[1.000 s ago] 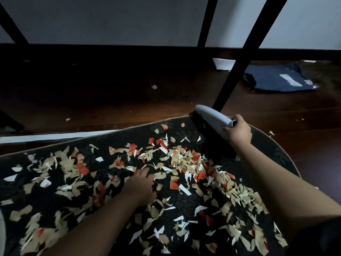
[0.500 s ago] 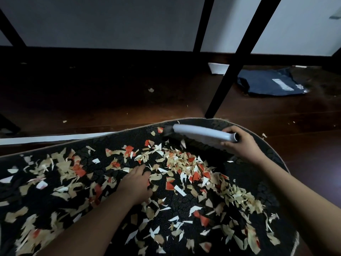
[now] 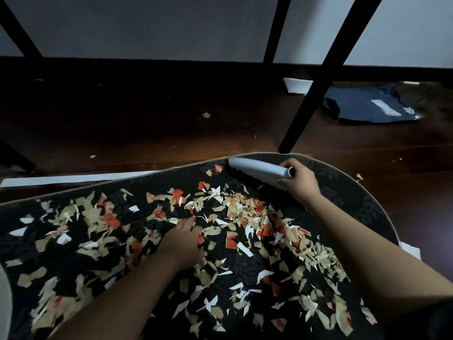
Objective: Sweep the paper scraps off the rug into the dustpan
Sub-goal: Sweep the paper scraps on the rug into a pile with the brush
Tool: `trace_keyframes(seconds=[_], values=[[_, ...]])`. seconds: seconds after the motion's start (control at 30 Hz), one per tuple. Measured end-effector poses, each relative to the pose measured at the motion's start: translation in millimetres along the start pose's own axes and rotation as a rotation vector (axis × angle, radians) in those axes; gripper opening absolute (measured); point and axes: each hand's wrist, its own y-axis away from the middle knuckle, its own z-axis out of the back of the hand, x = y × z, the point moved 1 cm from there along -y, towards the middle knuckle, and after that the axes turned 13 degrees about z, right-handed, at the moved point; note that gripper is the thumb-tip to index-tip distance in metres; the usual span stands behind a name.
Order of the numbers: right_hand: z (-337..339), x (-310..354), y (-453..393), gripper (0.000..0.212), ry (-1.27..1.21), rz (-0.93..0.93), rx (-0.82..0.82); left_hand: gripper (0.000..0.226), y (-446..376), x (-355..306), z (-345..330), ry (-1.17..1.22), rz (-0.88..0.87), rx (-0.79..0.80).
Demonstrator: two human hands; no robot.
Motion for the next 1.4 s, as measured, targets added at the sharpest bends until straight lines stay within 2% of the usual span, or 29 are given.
trace_keyframes(seconds=[0.13,0.2,0.33,0.43,0.53,0.73,0.83,1.0,1.17,1.27,1.4], values=[[26,-4,17,0.031,-0.057,0.126,0.174,0.066,3,0,3,-0.006,0.021,0.016],[39,-8,23,0.032,-0.032,0.199,0.208,0.067,3,-1,4,-0.005,0.031,0.012],[50,-11,23,0.032,-0.129,0.180,0.080,0.069,4,0,8,-0.009,0.037,0.022],[39,-8,17,0.030,-0.095,0.107,-0.045,0.070,5,1,8,-0.013,0.041,0.041],[21,-8,15,0.028,-0.082,0.011,-0.078,0.070,6,2,8,-0.025,0.046,0.054],[25,-10,29,0.030,-0.060,0.135,0.203,0.067,10,1,7,-0.045,0.053,0.043],[37,-10,39,0.032,-0.057,0.200,0.272,0.067,13,-1,9,-0.036,0.036,0.031],[52,-5,30,0.033,-0.122,0.227,0.051,0.069,12,0,12,-0.026,0.031,0.035],[37,-7,18,0.032,-0.056,0.096,-0.059,0.069,11,3,8,-0.033,0.041,0.048],[26,-13,26,0.028,-0.057,0.026,0.001,0.069,12,4,6,-0.045,0.045,0.040],[25,-14,42,0.030,-0.017,0.139,0.193,0.069,13,3,5,-0.045,0.038,0.042]])
